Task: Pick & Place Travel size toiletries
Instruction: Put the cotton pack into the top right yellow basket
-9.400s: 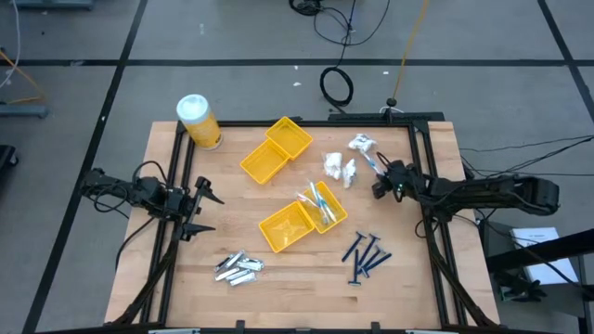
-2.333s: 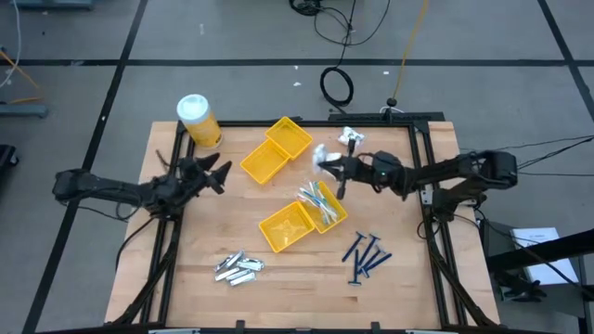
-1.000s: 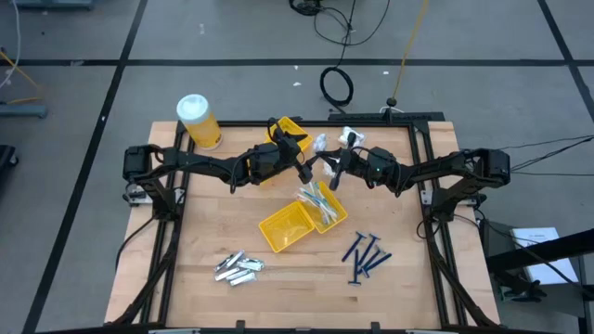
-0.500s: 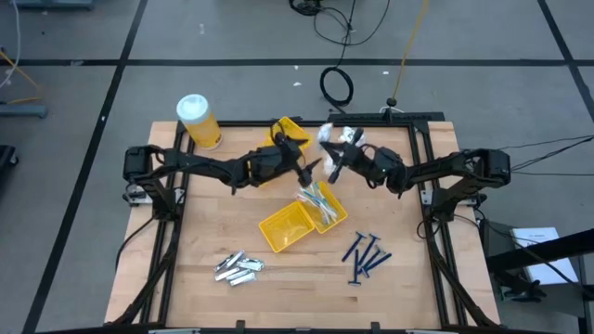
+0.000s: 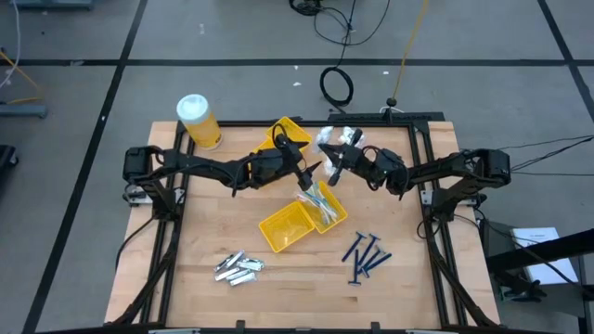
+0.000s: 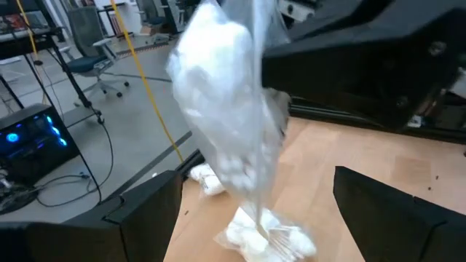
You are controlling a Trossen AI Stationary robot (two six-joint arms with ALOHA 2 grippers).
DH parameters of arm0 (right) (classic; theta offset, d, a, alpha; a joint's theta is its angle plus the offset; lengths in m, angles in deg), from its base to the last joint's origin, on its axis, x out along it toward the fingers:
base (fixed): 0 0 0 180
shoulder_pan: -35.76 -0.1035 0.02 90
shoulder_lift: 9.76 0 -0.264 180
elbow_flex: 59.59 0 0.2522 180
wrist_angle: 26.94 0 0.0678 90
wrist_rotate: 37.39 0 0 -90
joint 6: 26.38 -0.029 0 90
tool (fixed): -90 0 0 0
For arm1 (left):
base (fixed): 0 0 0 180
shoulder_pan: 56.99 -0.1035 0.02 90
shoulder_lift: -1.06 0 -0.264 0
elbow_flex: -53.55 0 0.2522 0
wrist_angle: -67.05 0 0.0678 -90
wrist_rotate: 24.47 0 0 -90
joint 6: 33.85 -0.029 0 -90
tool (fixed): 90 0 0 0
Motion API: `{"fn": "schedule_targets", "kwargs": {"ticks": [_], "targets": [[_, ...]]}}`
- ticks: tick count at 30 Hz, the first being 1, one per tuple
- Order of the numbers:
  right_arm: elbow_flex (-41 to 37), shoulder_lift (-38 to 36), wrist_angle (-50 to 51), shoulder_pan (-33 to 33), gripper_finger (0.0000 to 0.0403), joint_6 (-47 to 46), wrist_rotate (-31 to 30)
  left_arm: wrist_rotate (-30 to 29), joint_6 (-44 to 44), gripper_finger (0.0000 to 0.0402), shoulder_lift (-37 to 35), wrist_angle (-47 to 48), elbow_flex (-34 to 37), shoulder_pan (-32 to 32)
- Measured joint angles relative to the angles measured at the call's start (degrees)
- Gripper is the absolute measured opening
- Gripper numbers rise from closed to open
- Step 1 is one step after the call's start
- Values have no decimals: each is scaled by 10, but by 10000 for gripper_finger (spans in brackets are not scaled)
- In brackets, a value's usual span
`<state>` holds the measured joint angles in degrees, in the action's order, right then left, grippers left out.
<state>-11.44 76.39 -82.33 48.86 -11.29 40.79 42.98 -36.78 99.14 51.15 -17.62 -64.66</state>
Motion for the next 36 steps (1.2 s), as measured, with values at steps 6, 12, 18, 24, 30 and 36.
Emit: {"fn": "schedule_targets", "kwargs": {"ticks": [6,12,18,24,30,36], "targets": [[0,0,11,-14,0,5,0,0,-2,349,0,0,0,-8],[0,0,11,-16,0,6,-3,0,-3,332,0,27,0,-10],[0,0,17,-14,0,8,-5,0,-4,238,0,34,0,-6],[0,0,22,-14,0,7,-5,0,3,130,0,26,0,-5],[0,0,36,-14,0,7,-5,0,4,33,0,26,0,-5],[0,0,72,-14,25,6,-3,-46,4,10,-1,32,0,-5]]}}
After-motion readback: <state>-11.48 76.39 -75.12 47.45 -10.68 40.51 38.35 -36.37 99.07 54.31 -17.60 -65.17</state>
